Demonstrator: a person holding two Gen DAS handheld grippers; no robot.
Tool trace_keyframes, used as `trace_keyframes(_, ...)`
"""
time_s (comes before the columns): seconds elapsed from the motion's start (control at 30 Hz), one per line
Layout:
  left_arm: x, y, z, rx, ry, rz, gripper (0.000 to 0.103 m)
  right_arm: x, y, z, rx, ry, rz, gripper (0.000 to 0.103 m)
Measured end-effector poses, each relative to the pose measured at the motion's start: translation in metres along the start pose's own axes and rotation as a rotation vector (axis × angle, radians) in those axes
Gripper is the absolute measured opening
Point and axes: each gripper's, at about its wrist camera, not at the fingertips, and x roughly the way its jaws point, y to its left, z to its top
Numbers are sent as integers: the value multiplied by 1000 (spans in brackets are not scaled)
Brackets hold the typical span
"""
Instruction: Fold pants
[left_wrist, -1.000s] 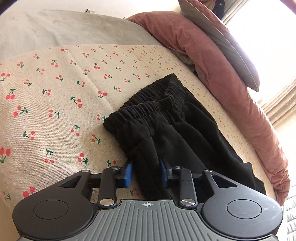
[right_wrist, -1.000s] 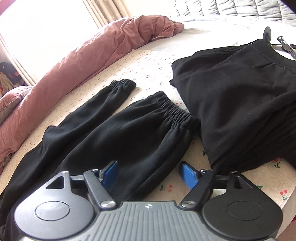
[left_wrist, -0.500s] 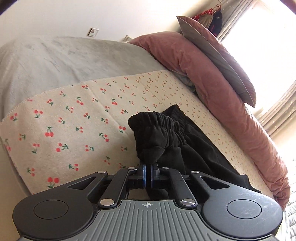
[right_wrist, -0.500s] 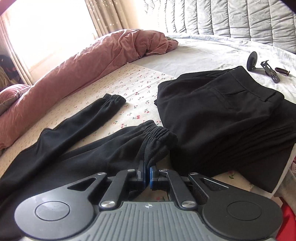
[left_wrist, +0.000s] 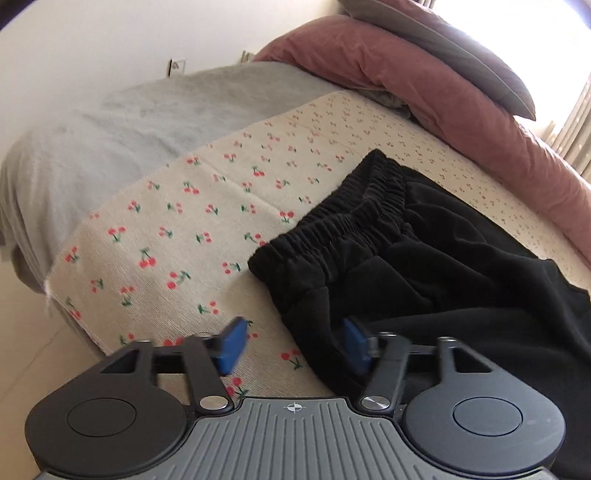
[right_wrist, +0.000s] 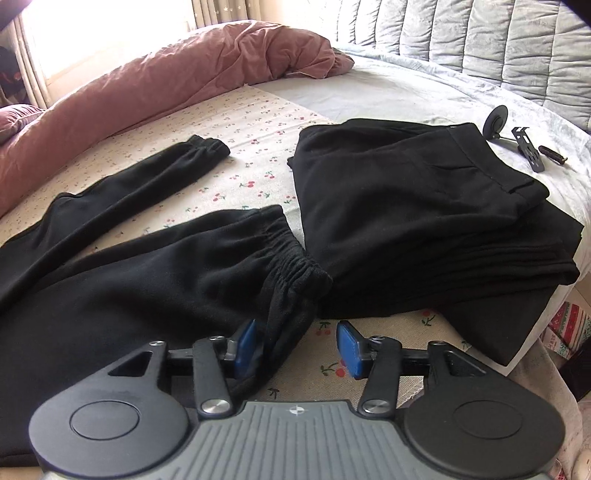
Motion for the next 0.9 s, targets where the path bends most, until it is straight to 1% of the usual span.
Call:
trace_keyframes(0.07,-14,-8,6,66,-63,23,78,-14,-1,7,21,-17,35,67)
trace_keyframes(0.1,-18,-12,11,89,-78,23,82,-20,0,11,24,-30,49,68)
trace_keyframes(0.13,-20,-16,17,107,-89,9,86,-25,1,16,23,-41,62,69)
trace_keyframes(0.2,-21,-29,29,154,-108,-37,89,-31,9,29,3,-73,88,80)
trace_keyframes(0.27,-15,-46,41,205,-117,-63,90,-29,19,44,-30,-103,100,85)
trace_keyframes(0.37,1,-89,59,314,-115,-128,93,-13,36,68,-68,-116,118,87)
trace_keyframes(0.43,16,-118,72,390,-102,-169,94,7,45,87,-70,-95,148,88)
trace_keyframes(0.5,38,-153,84,464,-76,-224,94,30,55,105,-89,-77,164,88)
trace_keyframes(0.57,62,-186,95,554,-69,-272,94,52,65,121,-114,-72,165,89)
trace_keyframes(0.63,88,-215,103,651,-57,-295,94,76,76,136,-140,-64,167,90)
trace_keyframes(0.73,135,-252,114,790,-31,-291,93,116,85,155,-141,-58,160,90)
trace_keyframes(0.8,162,-269,120,834,-9,-295,91,142,86,166,-123,-61,154,89)
trace_keyframes(0.9,198,-284,128,835,40,-338,91,172,88,178,-122,-83,136,87)
